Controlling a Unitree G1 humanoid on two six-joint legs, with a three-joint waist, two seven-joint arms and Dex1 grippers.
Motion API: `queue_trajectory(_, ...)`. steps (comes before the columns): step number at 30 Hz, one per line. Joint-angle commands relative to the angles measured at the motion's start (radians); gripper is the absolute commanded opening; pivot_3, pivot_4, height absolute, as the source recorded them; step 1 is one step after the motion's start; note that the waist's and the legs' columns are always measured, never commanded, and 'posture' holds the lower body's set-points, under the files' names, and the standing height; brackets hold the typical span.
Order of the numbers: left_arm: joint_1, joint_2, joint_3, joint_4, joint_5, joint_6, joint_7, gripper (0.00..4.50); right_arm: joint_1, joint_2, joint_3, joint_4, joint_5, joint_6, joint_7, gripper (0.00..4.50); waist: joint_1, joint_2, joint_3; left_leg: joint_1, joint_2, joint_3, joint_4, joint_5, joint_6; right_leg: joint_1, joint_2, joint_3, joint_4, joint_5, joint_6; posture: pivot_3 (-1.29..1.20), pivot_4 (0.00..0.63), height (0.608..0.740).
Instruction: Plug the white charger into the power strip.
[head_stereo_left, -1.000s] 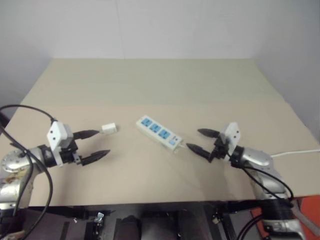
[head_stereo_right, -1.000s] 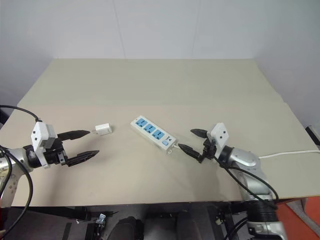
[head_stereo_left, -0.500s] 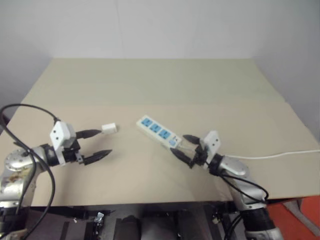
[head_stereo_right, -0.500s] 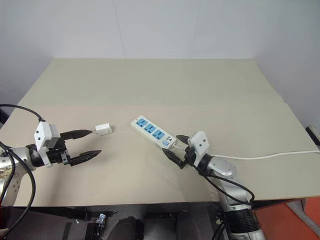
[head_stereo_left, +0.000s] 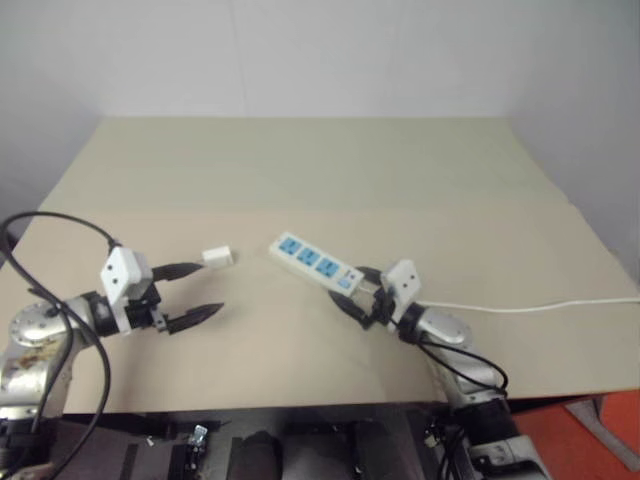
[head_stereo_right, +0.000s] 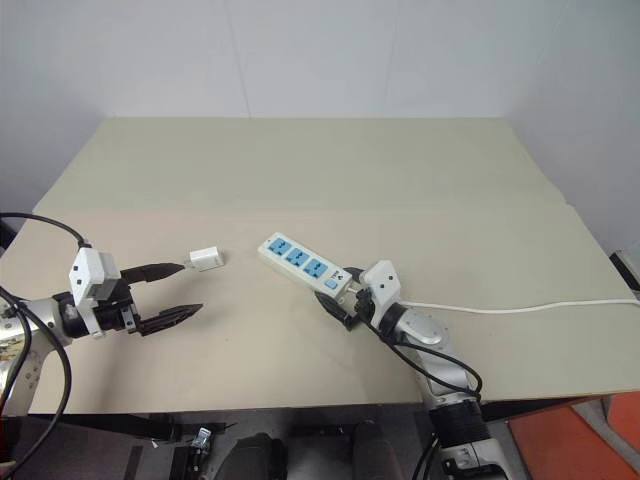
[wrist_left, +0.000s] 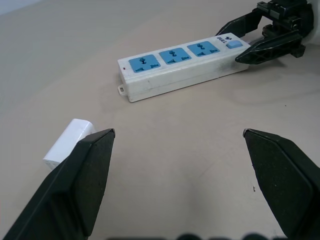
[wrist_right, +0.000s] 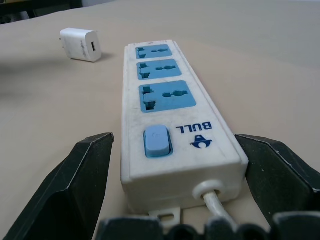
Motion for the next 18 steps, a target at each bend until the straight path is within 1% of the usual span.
queue_trajectory(1, -0.006, 0.004, 0.019, -0.031, -0.008, -0.016, 0.001, 4.50, -0.030, 0.005, 0.003, 0.013, 0.017, -0.041, 0.035, 4.47, 0.000, 0.000, 0.000, 0.000, 0.000, 0.000, 0.000, 0.000, 0.000, 0.000, 0.000, 0.000, 0.000, 0.000, 0.000, 0.00, 0.150, 0.740)
queue_trajectory(9, -0.008, 0.004, 0.020, -0.033, -0.008, -0.016, 0.004, 4.50, -0.042, 0.014, 0.001, 0.071, 0.010, -0.076, 0.054, 4.47, -0.002, 0.000, 0.000, 0.000, 0.000, 0.000, 0.000, 0.000, 0.000, 0.000, 0.000, 0.000, 0.000, 0.000, 0.000, 0.00, 0.150, 0.740)
queue_trajectory(12, -0.008, 0.003, 0.021, -0.034, -0.008, -0.016, 0.005, 4.50, -0.050, 0.017, 0.002, 0.093, 0.010, -0.078, 0.058, 3.93, -0.002, 0.000, 0.000, 0.000, 0.000, 0.000, 0.000, 0.000, 0.000, 0.000, 0.000, 0.000, 0.000, 0.000, 0.000, 0.00, 0.150, 0.740)
queue_trajectory(14, -0.013, 0.003, 0.020, -0.034, -0.010, -0.014, 0.007, 4.50, -0.057, 0.023, 0.004, 0.111, 0.008, -0.086, 0.062, 3.44, -0.003, 0.000, 0.000, 0.000, 0.000, 0.000, 0.000, 0.000, 0.000, 0.000, 0.000, 0.000, 0.000, 0.000, 0.000, 0.00, 0.150, 0.740)
queue_trajectory(18, -0.028, -0.009, 0.017, -0.039, -0.010, 0.005, 0.042, 4.50, -0.067, 0.033, 0.004, 0.132, 0.002, -0.101, 0.060, 3.44, -0.005, 0.000, 0.000, 0.001, 0.000, 0.000, 0.000, 0.000, 0.000, 0.000, 0.000, 0.000, 0.000, 0.000, 0.000, 0.00, 0.150, 0.740)
